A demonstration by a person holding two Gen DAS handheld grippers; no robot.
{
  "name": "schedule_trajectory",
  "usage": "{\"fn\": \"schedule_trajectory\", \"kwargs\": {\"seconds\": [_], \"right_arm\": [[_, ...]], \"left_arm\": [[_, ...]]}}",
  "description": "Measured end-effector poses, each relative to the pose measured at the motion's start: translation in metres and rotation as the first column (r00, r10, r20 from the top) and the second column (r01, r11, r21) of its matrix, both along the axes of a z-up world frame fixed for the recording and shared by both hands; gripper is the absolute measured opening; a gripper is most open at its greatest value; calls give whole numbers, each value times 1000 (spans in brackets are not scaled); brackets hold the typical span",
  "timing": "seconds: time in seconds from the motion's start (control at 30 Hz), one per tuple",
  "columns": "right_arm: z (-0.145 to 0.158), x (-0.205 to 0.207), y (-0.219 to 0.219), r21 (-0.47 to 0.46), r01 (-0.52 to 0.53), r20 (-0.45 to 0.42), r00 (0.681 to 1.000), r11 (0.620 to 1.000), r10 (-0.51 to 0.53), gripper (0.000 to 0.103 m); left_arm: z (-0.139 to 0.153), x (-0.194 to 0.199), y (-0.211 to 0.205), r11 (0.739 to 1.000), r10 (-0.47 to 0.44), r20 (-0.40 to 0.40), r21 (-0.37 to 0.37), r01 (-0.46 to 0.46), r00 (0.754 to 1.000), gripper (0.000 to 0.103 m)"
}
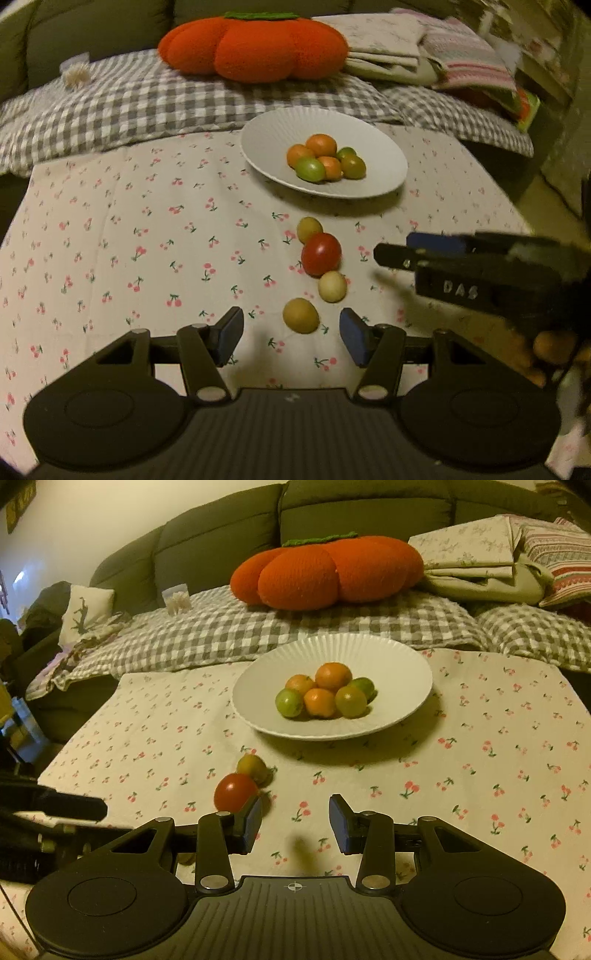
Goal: Organize fruits
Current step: 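Move the left tool to a yellow fruit while the right tool reaches a small green fruit, then close the left tool on a yellow-brown fruit while the right tool grasps the red tomato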
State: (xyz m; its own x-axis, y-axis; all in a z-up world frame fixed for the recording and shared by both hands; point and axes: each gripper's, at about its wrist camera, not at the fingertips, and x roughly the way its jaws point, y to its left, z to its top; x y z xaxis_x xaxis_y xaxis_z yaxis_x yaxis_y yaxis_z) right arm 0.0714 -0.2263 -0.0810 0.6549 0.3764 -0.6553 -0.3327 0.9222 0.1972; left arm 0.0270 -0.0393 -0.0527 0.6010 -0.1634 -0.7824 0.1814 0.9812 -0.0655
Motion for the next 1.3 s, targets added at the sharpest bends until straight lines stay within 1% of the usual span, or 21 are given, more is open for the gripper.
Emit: {"fn": "schedule_trajectory", "kwargs": {"seconds": [0.07, 0.13, 0.27, 0.37, 0.43, 0.47, 0.53, 0.57, 0.73, 0.87, 1.03, 1.3], "right_arm": [[1, 0, 1, 14, -3, -3, 1000, 1000, 3, 40], [4, -1, 1, 28, -7, -1, 1000, 1000, 7, 40], [6, 1, 2, 39, -17, 4, 1000, 999, 17, 40], [4, 3, 3, 47, -25, -6, 1000, 999, 25, 40], [3, 4, 5, 51, -32, -13, 999, 998, 33, 40], [2, 5, 6, 52, -37, -16, 999, 998, 38, 40], [0, 5, 9, 50, -45, -17, 999, 998, 46, 40], [0, 6, 10, 49, -49, -19, 999, 998, 50, 40], [-5, 9, 16, 43, -61, -24, 998, 997, 63, 40], [-7, 11, 21, 47, -75, -31, 997, 996, 76, 40], [-9, 13, 32, 43, -101, -32, 994, 994, 102, 40], [-20, 22, 49, -2, -108, -47, 993, 994, 108, 40]], "left_arm": [[-8, 2, -2, 1000, 5, -7, 28, -5, 1000, 56], [-13, 5, -1, 1000, 5, -23, 19, -4, 1000, 55], [-18, 10, -2, 1000, 0, -3, 17, 0, 1000, 54], [-23, 13, -5, 1000, -24, -3, -3, 24, 1000, 49], [-28, 15, -8, 999, -35, -12, -7, 35, 999, 48], [-31, 16, -9, 999, -34, -11, -4, 34, 999, 45], [-36, 18, -10, 999, -30, -12, -9, 30, 999, 34], [-39, 20, -10, 999, -33, -17, -22, 32, 999, 26], [-40, 19, -9, 998, -49, -3, -25, 49, 999, 26], [-36, 18, -2, 1000, -22, -27, -23, 22, 999, 26], [-30, 16, 12, 999, 28, -53, -38, -30, 998, 26], [-27, 17, 21, 997, 57, -77, -45, -61, 995, 26]]}}
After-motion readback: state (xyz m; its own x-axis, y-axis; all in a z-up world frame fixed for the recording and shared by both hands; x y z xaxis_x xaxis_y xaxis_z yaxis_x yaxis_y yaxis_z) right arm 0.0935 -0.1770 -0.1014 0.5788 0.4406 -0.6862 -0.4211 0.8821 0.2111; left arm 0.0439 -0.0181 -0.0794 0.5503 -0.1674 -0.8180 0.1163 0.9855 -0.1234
